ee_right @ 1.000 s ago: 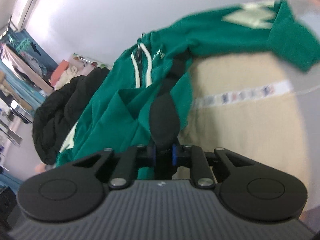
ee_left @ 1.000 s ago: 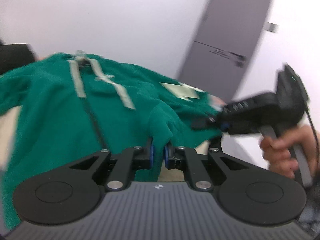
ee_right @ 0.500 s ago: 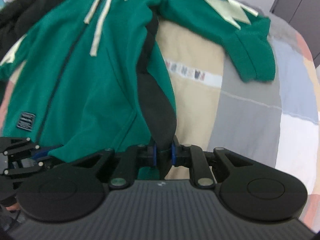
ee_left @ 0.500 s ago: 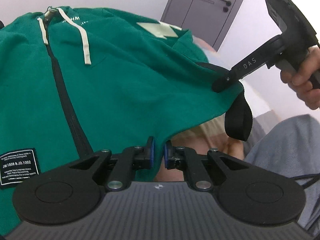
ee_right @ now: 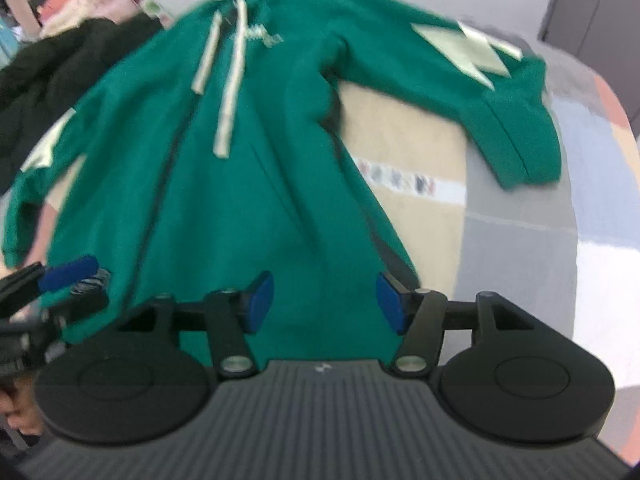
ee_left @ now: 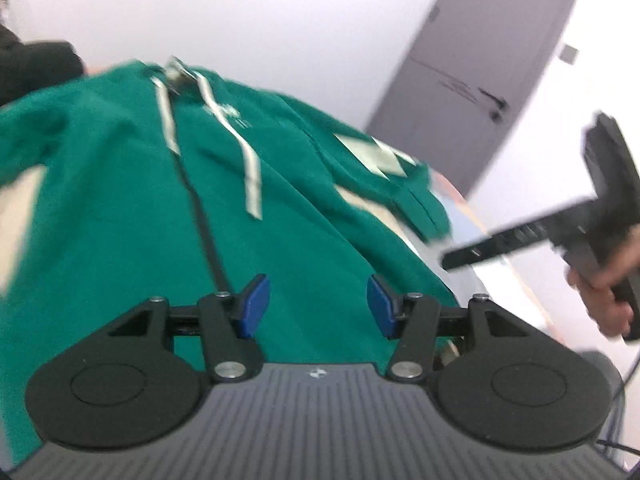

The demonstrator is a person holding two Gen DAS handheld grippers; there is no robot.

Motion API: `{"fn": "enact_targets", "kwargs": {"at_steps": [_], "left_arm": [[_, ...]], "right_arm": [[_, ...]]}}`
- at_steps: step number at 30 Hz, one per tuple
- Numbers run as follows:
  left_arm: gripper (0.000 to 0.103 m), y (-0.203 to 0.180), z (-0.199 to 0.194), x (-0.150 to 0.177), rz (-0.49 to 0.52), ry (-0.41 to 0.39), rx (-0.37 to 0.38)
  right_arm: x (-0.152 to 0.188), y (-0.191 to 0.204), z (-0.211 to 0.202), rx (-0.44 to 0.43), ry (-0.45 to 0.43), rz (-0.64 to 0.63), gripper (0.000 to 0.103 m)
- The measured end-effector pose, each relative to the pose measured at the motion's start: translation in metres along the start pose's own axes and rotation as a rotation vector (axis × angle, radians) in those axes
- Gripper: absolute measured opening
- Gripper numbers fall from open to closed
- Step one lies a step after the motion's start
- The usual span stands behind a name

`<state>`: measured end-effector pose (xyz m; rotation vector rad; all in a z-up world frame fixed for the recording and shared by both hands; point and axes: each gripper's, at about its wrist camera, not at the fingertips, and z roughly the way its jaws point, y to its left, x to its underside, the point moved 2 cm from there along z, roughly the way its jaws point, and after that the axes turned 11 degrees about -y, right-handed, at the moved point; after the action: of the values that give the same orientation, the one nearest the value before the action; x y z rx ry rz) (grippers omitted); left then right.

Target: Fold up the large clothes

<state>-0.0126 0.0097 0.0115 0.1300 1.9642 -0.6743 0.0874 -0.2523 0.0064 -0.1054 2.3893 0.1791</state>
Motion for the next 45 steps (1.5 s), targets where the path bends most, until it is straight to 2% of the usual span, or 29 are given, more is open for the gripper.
{"fn": "enact_targets", "kwargs": {"at_steps": [6, 14, 19, 23, 26, 29, 32, 34, 39, 45], "left_arm": [[0.06, 0.032, 0.001, -0.017, 0.001, 0.009, -0.155], [0.06, 0.061, 0.007, -0.02, 0.023, -0.004, -0.256], [0.06, 0.076, 0.024, -0.018, 0.036, 0.005, -0.311], [0.06, 0.089, 0.043, -0.014, 0.02, 0.019, -0.333], [0.06, 0.096, 0.059, -0.011, 0.025, 0.039, -0.349], [0.062, 0.103, 0.074, -0.007, 0.014, 0.066, -0.367], [0.062, 0.109, 0.081, -0.003, -0.002, 0.085, -0.374], [0.062, 0.111, 0.083, -0.002, -0.008, 0.084, -0.38], [0.062, 0.108, 0.083, -0.001, -0.011, 0.067, -0.387], [0.062, 0.107, 0.078, -0.002, -0.05, 0.03, -0.388]], "right_arm": [[-0.007, 0.041, 0.009, -0.075, -0.061, -0.01, 0.059], [-0.003, 0.093, 0.056, -0.172, -0.145, 0.006, 0.059], [0.003, 0.113, 0.089, -0.152, -0.204, -0.065, 0.059], [0.011, 0.114, 0.121, -0.108, -0.221, -0.127, 0.059], [0.017, 0.102, 0.146, -0.121, -0.155, -0.05, 0.058], [0.01, 0.096, 0.146, -0.136, -0.163, 0.015, 0.059], [-0.004, 0.085, 0.132, -0.172, -0.211, 0.072, 0.059], [-0.015, 0.07, 0.12, -0.167, -0.271, 0.102, 0.059], [-0.036, 0.011, 0.096, -0.081, -0.395, 0.269, 0.059], [-0.045, -0.062, 0.098, 0.101, -0.399, 0.408, 0.059]]}}
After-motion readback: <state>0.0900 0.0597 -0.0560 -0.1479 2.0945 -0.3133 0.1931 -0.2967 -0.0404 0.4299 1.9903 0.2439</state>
